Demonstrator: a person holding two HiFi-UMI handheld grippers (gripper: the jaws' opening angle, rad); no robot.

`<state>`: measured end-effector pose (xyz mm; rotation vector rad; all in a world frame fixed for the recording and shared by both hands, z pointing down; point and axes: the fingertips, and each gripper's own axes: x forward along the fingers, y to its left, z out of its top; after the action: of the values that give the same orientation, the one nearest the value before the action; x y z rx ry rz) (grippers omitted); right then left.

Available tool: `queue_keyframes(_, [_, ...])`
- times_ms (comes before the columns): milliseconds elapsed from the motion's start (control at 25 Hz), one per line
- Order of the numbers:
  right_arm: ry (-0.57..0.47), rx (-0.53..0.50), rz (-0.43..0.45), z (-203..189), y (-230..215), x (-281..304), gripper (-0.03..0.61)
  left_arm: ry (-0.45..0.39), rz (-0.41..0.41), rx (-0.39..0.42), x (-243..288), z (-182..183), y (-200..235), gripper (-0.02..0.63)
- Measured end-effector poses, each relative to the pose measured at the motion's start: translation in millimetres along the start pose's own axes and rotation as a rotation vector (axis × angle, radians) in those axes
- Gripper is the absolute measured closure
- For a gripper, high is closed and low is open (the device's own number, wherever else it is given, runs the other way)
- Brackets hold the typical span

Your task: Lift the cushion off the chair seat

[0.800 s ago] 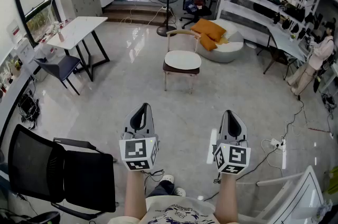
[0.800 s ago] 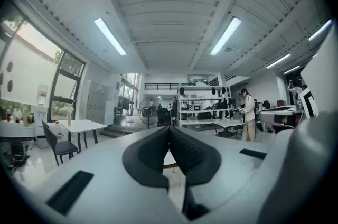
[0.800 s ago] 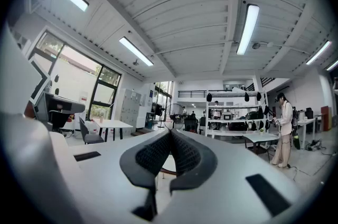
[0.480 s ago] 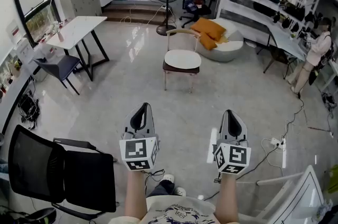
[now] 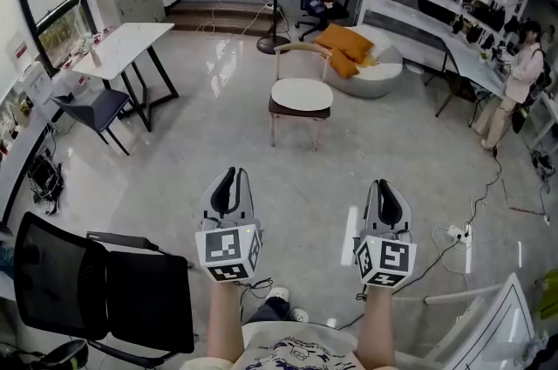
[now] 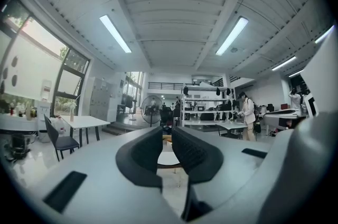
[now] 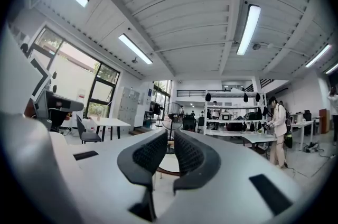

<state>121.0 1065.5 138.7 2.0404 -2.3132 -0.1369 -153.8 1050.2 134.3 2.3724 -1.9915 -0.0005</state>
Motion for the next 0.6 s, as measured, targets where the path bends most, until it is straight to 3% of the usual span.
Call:
queue_keyframes(280, [0.001,-0.022,0.017,-4.3,29.0,43.3,0.415,0.003,-0.015,0.013,38.1,-6.9,35.1,0.409])
queue_keyframes(600, [0.047,-0.044,0.048,-22.6,52.0,77.1,0.332,0.033,-0.035,0.0,69.4,-24.2,56.2,0.373])
